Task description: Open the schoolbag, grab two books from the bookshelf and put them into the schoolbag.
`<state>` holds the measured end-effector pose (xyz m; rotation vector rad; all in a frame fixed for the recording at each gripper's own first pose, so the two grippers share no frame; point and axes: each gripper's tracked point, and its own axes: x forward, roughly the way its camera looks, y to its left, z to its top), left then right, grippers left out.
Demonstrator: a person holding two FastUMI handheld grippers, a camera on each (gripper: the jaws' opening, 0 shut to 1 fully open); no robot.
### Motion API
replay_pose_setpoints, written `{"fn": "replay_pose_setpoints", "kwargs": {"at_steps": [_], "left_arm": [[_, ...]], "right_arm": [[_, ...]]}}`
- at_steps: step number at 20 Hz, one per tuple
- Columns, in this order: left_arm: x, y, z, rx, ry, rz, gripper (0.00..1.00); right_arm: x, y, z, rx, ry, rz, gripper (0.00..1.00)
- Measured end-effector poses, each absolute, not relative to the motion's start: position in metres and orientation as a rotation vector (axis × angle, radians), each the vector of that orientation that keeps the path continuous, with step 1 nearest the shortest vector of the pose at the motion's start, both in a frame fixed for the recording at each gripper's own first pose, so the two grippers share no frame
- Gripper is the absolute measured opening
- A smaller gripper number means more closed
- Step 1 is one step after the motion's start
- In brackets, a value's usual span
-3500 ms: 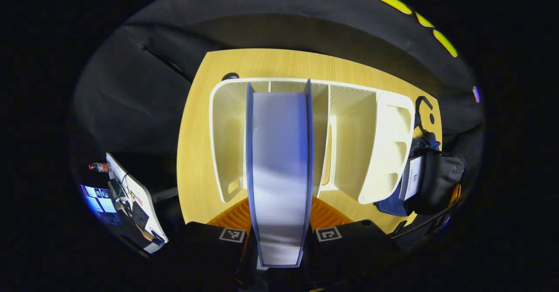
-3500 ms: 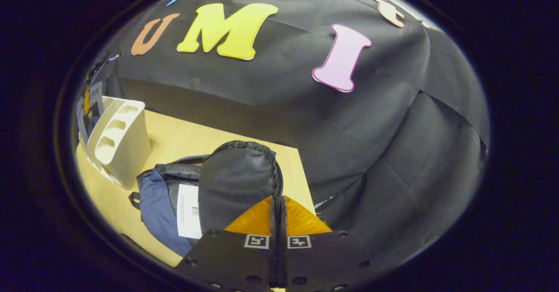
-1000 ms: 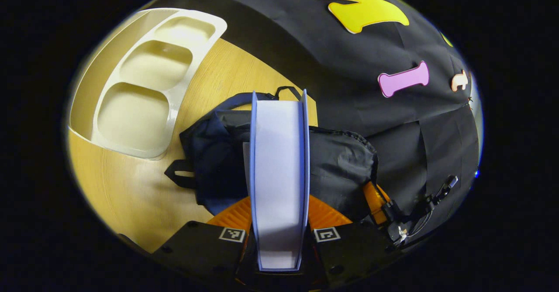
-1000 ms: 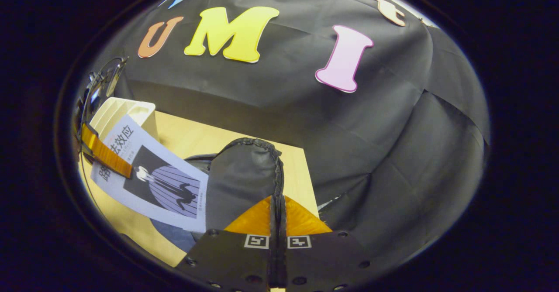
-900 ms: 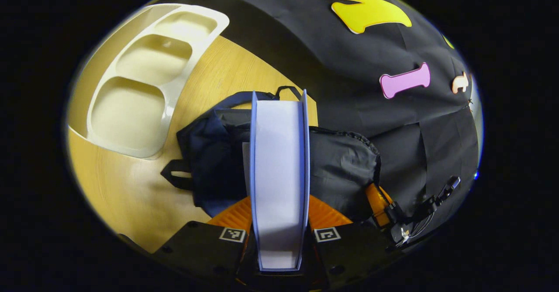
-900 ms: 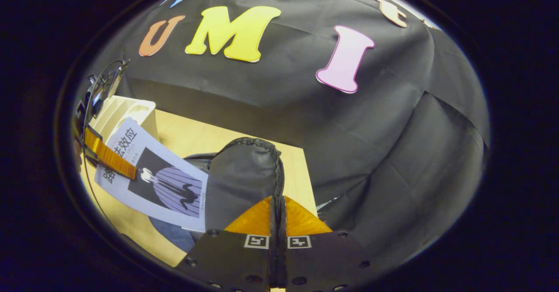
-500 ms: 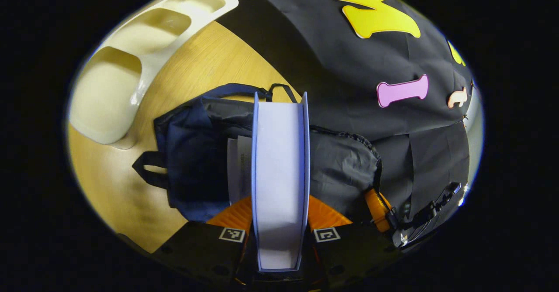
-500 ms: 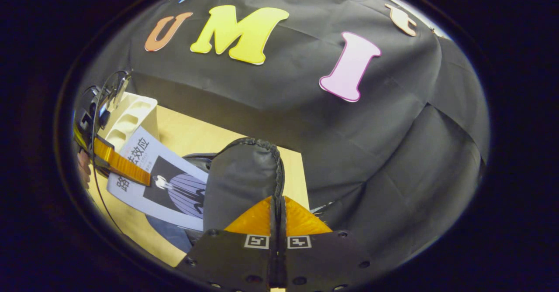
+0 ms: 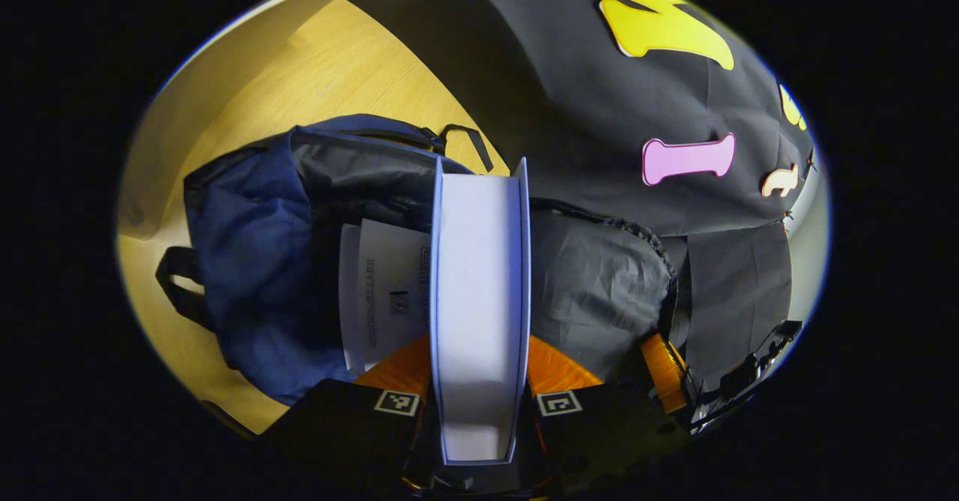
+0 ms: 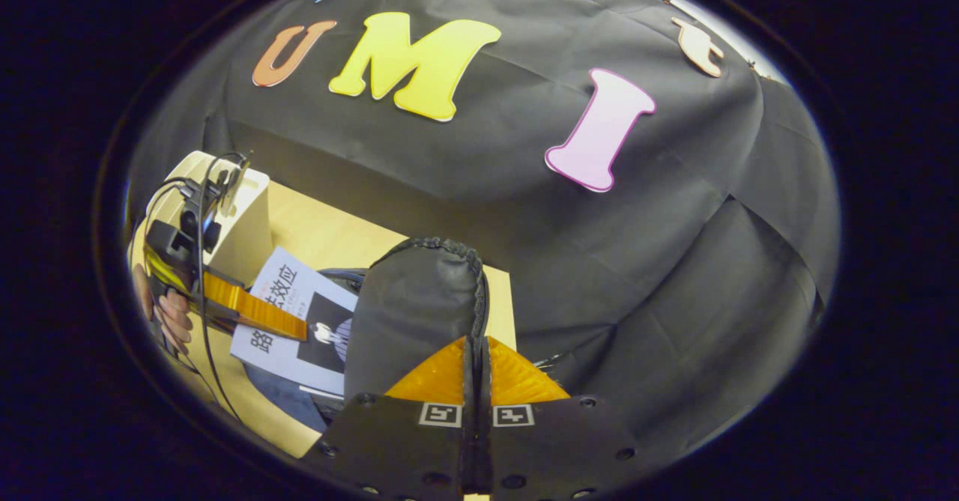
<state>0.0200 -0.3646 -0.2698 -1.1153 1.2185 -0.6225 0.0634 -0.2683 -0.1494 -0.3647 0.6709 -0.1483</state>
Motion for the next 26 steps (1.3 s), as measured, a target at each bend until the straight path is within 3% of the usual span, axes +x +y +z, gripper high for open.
{"fn": "replay_pose_setpoints", "kwargs": {"at_steps": [10,17,18,19,21,22,23,26], "left_arm": [[0.019,-0.423,-0.303,-1.246,1.268,-0.72,0.45],[0.02,-0.419,-0.325,-1.245,1.332,-0.669,0.48],[0.018,-0.419,-0.326,-1.237,1.355,-0.671,0.51],[0.017,-0.418,-0.33,-1.225,1.381,-0.66,0.62],[0.011,-0.409,-0.339,-1.146,1.438,-0.625,0.66],[0.009,-0.407,-0.337,-1.117,1.457,-0.618,0.81],[0.009,-0.401,-0.338,-1.074,1.472,-0.595,0.77],[0.009,-0.375,-0.337,-0.92,1.489,-0.53,0.8]], "right_arm": [[0.076,-0.264,-0.157,-0.369,0.694,-0.145,0.0],[0.081,-0.259,-0.163,-0.351,0.705,-0.136,0.01],[0.081,-0.258,-0.163,-0.348,0.706,-0.136,0.01],[0.081,-0.258,-0.163,-0.345,0.705,-0.135,0.0],[0.081,-0.257,-0.166,-0.333,0.708,-0.132,0.01],[0.081,-0.257,-0.168,-0.323,0.712,-0.131,0.01],[0.081,-0.256,-0.168,-0.315,0.711,-0.13,0.01],[0.082,-0.251,-0.172,-0.296,0.71,-0.124,0.01]]}}
